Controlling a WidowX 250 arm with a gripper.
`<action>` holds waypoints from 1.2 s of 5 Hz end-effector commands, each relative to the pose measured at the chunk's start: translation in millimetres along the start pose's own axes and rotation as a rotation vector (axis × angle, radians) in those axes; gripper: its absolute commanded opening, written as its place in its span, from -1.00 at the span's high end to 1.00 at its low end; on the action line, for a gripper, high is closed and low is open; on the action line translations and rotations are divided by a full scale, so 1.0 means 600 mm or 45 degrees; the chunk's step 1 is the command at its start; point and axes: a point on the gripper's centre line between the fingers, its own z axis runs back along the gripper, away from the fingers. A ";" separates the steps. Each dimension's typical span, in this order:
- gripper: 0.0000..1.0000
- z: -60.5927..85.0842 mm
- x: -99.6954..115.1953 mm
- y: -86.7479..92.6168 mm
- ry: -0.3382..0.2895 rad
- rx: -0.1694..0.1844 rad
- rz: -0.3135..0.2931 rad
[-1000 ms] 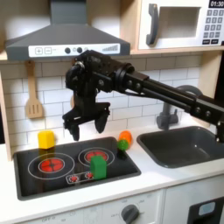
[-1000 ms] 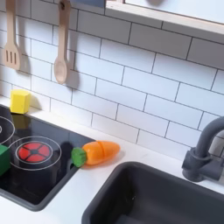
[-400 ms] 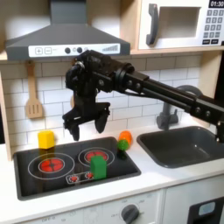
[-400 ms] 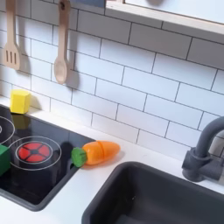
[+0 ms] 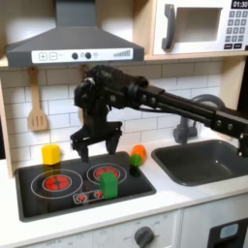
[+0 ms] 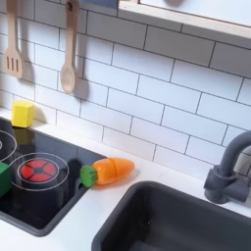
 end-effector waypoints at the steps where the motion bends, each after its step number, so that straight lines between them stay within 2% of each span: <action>1: -1.00 -0.020 -0.012 -0.004 0.030 0.004 -0.028; 2: -1.00 -0.034 -0.020 -0.002 0.042 0.022 -0.038; 3: -1.00 -0.032 -0.027 -0.004 0.041 0.009 -0.056; 4: -1.00 -0.043 -0.036 -0.009 0.059 0.019 -0.085; 6: -1.00 -0.052 -0.042 -0.012 0.051 0.037 -0.080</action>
